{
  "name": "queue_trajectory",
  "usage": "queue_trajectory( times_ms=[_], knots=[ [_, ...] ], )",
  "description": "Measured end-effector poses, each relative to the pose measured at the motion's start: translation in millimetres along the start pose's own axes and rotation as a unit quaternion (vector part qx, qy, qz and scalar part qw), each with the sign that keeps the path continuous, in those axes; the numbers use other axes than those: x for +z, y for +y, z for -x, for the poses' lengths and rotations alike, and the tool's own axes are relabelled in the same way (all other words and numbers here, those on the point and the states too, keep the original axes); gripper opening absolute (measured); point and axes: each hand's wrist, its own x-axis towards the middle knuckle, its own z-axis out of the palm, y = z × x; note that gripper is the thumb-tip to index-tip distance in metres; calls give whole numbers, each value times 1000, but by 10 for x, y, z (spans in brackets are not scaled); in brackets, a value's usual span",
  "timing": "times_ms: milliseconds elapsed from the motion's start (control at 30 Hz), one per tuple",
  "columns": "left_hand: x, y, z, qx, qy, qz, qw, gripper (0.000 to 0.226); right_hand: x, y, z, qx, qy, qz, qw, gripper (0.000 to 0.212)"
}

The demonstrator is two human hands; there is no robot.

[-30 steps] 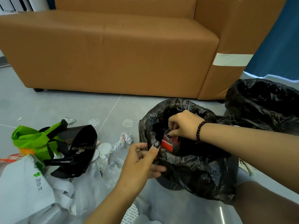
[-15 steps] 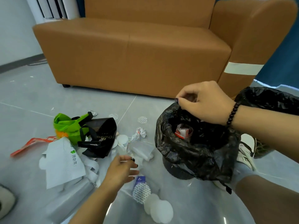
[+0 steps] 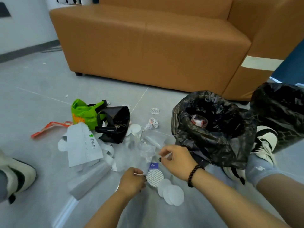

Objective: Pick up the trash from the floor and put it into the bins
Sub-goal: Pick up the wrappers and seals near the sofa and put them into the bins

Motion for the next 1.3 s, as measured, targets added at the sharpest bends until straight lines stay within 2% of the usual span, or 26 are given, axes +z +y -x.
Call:
queue_trajectory(
  times_ms=[100,200,267,400,500,533,600,800,1000,1133,1200,1300],
  knots=[
    [113,-137,-93,15,-6,-38,999,11,330,469,78,125,-82,71,986,37],
    [223,-285,-151,55,-14,-109,992,9,486,690,214,172,-161,106,966,65],
    [290,-369,-171,87,-24,-147,985,12,555,730,272,188,-180,114,959,74],
    [443,-449,-208,135,-48,-215,966,15,663,752,279,178,-138,151,963,59],
    [481,-444,-257,164,-39,-220,961,12,628,737,245,185,-139,146,962,43],
    [471,-434,-274,164,-36,-216,962,13,602,736,228,190,-143,142,961,46],
    [452,-413,-272,159,-34,-202,966,15,553,778,211,190,-131,118,966,51],
    [248,-106,-145,176,-15,-72,982,9,290,564,128,155,-75,-11,985,31],
    [46,488,202,223,-25,70,972,4,-371,-39,162,36,-56,15,998,24],
    [103,716,379,244,-38,99,964,7,-978,-307,383,-28,-41,101,994,10],
    [175,770,429,251,-37,99,962,7,-1342,-356,442,-40,-5,117,992,9],
    [297,764,459,241,-40,106,964,8,-1794,-316,408,-44,108,91,989,6]
  ],
)
